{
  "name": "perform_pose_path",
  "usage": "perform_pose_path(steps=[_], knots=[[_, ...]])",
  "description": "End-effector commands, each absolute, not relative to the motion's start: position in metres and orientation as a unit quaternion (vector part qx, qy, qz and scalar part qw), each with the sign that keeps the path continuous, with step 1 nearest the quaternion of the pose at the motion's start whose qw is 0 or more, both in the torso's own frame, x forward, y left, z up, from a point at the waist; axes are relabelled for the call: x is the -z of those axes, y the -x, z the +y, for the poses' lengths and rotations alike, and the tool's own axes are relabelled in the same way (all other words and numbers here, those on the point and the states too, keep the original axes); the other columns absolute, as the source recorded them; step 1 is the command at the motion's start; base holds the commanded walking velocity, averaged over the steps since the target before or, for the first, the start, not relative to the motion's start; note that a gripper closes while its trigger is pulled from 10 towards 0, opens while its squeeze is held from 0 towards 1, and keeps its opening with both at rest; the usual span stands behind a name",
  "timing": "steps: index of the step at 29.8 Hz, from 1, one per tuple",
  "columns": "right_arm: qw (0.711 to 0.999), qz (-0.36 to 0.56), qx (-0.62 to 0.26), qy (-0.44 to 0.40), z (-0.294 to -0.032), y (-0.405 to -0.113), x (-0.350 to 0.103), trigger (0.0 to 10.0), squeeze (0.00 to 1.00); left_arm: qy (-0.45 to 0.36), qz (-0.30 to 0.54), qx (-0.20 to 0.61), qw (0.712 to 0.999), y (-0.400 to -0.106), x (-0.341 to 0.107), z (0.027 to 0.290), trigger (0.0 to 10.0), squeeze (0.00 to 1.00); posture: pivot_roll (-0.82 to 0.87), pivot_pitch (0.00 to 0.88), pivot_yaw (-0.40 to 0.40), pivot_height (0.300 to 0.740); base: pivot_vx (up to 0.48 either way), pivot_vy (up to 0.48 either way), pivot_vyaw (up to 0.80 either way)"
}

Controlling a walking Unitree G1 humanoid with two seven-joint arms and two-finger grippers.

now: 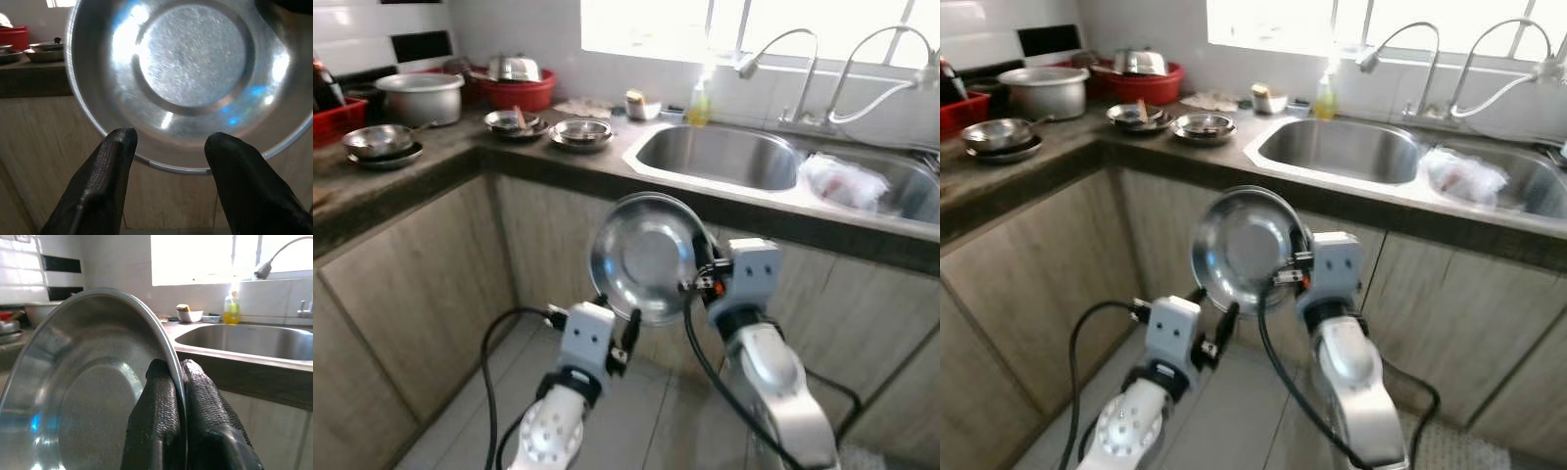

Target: Kitchen organization

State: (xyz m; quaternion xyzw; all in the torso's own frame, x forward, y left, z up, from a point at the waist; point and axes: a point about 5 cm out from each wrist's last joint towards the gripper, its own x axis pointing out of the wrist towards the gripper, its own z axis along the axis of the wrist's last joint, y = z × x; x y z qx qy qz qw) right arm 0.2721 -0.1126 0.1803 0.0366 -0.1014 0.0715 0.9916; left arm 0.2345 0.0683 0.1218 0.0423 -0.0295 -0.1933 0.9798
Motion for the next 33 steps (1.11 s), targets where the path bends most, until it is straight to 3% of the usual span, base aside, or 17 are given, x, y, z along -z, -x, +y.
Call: perform_pose_path(steps=[1,33], knots=[[0.99,-0.116,-0.066,-0.039,-0.115,-0.272,-0.186,10.0,0.0,-0.044,-0.041,0.195,0.979,-0.236,-0.128,0.066,10.0,0.0,-0.01,0.0,-0.051,0.74,0.356,0.0,0.0],[0.984,-0.173,-0.037,-0.034,-0.132,-0.287,-0.219,10.0,0.0,-0.047,-0.05,0.202,0.977,-0.239,-0.131,0.067,10.0,0.0,0.0,0.0,-0.052,0.74,0.389,0.0,0.0]])
